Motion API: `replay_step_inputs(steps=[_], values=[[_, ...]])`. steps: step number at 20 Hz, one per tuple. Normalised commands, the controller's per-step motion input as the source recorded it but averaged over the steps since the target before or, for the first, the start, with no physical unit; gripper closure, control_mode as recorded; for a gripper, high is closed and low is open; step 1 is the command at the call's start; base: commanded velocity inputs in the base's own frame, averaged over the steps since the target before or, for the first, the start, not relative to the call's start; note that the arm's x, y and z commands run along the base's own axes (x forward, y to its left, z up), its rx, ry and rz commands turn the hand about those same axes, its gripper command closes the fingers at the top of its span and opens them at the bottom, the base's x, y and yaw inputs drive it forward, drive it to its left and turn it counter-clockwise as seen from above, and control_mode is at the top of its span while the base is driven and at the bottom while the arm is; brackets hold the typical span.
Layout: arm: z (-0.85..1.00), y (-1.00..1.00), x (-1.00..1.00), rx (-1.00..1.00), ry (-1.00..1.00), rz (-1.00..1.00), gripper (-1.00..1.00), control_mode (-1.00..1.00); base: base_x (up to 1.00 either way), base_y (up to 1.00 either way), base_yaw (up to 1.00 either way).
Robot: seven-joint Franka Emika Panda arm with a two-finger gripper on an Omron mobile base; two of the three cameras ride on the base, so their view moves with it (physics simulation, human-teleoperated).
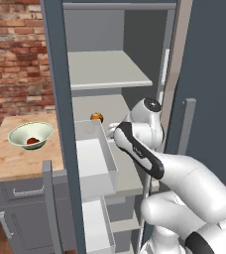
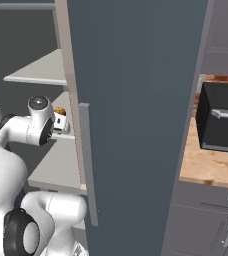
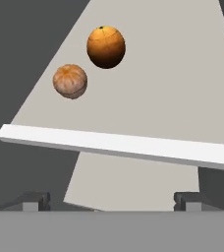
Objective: Take the bell pepper, orange, and tangerine from the freezer and place them in the bowl on the counter.
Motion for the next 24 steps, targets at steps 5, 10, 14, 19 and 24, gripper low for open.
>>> replay_step_inputs(steps=[5, 10, 14, 19, 24], values=[[0.0, 0.02, 0.33, 0.03, -0.03, -0.05, -1.0, -1.0, 0.0, 0.0, 0.0], [0.0, 0.06, 0.27, 0.02, -0.09, -0.05, -1.0, -1.0, 0.0, 0.0, 0.0], [0.0, 0.06, 0.28, 0.02, -0.02, -0.05, -1.0, -1.0, 0.0, 0.0, 0.0], [0.0, 0.07, 0.25, 0.02, 0.0, -0.04, -1.0, -1.0, 0.0, 0.0, 0.0], [0.08, 0.07, 0.21, 0.03, 0.01, -0.02, -1.0, -1.0, 0.0, 0.0, 0.0]])
